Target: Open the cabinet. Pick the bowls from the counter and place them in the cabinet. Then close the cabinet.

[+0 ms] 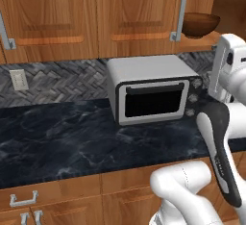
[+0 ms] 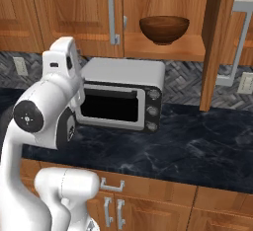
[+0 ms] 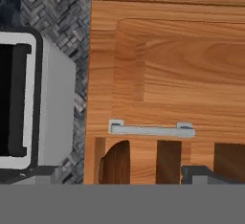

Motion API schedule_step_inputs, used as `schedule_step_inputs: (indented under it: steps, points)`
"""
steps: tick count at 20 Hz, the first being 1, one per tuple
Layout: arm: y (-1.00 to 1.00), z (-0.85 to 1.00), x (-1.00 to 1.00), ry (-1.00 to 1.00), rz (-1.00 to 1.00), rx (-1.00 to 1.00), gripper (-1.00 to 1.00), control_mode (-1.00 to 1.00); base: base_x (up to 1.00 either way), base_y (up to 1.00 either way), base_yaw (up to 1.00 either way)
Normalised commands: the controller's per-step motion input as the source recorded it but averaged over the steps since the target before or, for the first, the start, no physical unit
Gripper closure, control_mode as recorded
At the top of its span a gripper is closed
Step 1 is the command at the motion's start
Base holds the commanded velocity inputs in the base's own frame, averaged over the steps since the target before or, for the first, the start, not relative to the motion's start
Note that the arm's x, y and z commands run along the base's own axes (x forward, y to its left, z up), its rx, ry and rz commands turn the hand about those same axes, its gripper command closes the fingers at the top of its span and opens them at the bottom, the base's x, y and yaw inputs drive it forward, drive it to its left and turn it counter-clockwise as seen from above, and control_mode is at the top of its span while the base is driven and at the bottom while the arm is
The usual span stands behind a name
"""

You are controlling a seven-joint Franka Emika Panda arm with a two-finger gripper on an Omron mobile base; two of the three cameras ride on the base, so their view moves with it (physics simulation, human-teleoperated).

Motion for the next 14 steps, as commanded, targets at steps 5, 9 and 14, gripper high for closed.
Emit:
schedule_step_inputs:
  steps: [5, 9, 14]
  points:
    - [-0.41, 0.06, -0.21, 0.08, 0.06, 0.05, -1.0, -1.0, 0.0, 0.0, 0.0]
    - [-0.45, 0.0, -0.33, 0.03, 0.15, 0.0, -1.0, -1.0, 0.0, 0.0, 0.0]
    - [-0.15, 0.0, -0.41, 0.0, 0.16, -0.03, -1.0, -1.0, 0.0, 0.0, 0.0]
